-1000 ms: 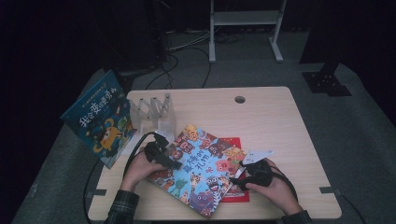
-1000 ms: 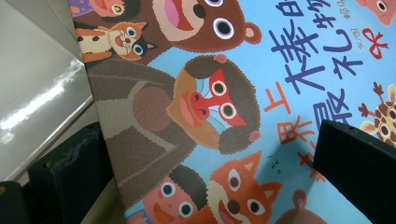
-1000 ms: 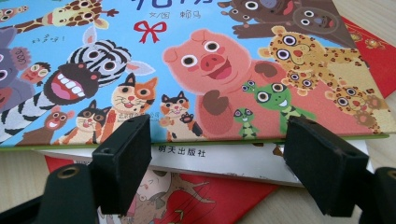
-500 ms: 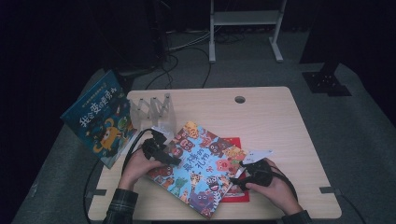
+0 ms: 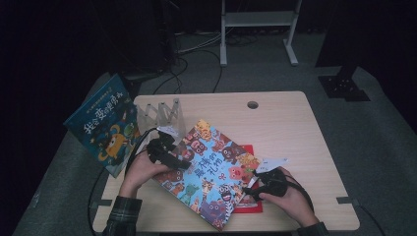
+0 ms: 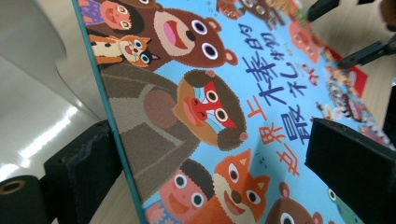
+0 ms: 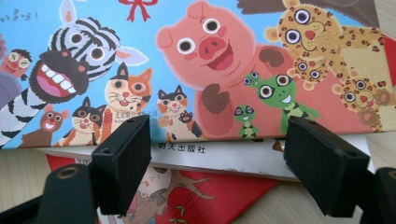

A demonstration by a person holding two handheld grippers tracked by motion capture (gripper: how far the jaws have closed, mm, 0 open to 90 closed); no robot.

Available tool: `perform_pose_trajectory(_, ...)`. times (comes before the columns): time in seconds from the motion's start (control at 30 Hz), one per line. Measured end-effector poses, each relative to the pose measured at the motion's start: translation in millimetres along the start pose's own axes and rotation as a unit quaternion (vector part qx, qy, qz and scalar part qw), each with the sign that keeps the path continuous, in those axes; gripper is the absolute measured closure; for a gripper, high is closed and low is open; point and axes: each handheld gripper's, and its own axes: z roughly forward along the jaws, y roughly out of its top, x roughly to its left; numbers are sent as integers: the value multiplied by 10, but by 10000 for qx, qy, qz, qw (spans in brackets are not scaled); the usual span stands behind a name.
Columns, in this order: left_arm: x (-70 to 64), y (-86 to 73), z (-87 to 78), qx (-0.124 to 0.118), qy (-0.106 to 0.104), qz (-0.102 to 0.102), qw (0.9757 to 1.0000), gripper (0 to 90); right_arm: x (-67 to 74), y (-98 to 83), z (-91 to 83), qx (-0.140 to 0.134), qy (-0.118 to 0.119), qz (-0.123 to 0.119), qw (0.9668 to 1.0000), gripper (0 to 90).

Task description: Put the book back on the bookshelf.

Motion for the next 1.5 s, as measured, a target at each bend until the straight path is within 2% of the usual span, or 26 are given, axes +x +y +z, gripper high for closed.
perform_pose_trajectory(0.2, -50, 145, -154, -56, 89, 157, 9998, 66, 19, 36, 63, -74, -42, 39, 10000, 220)
perform_pose_trajectory(0.33, -100, 243, -251, -176, 55, 281, 9994, 102, 33, 60, 84, -58, -77, 91, 9999, 220)
perform_pose_trajectory(0.43, -136, 329, -316, -229, 108, 427, 9988, 115, 54, 79, 107, -67, -145, 139, 9998, 220)
perform_pose_trajectory(0.57, -172, 444, -405, -223, 155, 523, 9983, 138, 88, 119, 160, -94, -254, 180, 9995, 215)
perform_pose_trajectory(0.6, -184, 473, -431, -226, 168, 529, 9982, 149, 103, 132, 175, -103, -293, 236, 9992, 214)
perform_pose_trajectory(0.8, -238, 673, -579, -160, 143, 709, 9973, 251, 172, 195, 261, -179, -403, 200, 9988, 225)
perform_pose_trajectory(0.97, -308, 804, -635, -54, 174, 901, 9958, 338, 200, 216, 303, -254, -471, 228, 9983, 226)
perform_pose_trajectory(1.13, -348, 880, -671, -124, 260, 931, 9952, 428, 235, 232, 341, -336, -553, 301, 9975, 227)
perform_pose_trajectory(1.23, -375, 927, -686, -179, 191, 950, 9951, 482, 258, 247, 373, -388, -600, 338, 9969, 226)
perform_pose_trajectory(1.37, -413, 990, -648, 25, 109, 1038, 9945, 544, 287, 284, 421, -432, -618, 330, 9966, 231)
perform_pose_trajectory(1.5, -428, 1041, -651, 134, 261, 945, 9951, 593, 302, 308, 449, -453, -645, 340, 9963, 231)
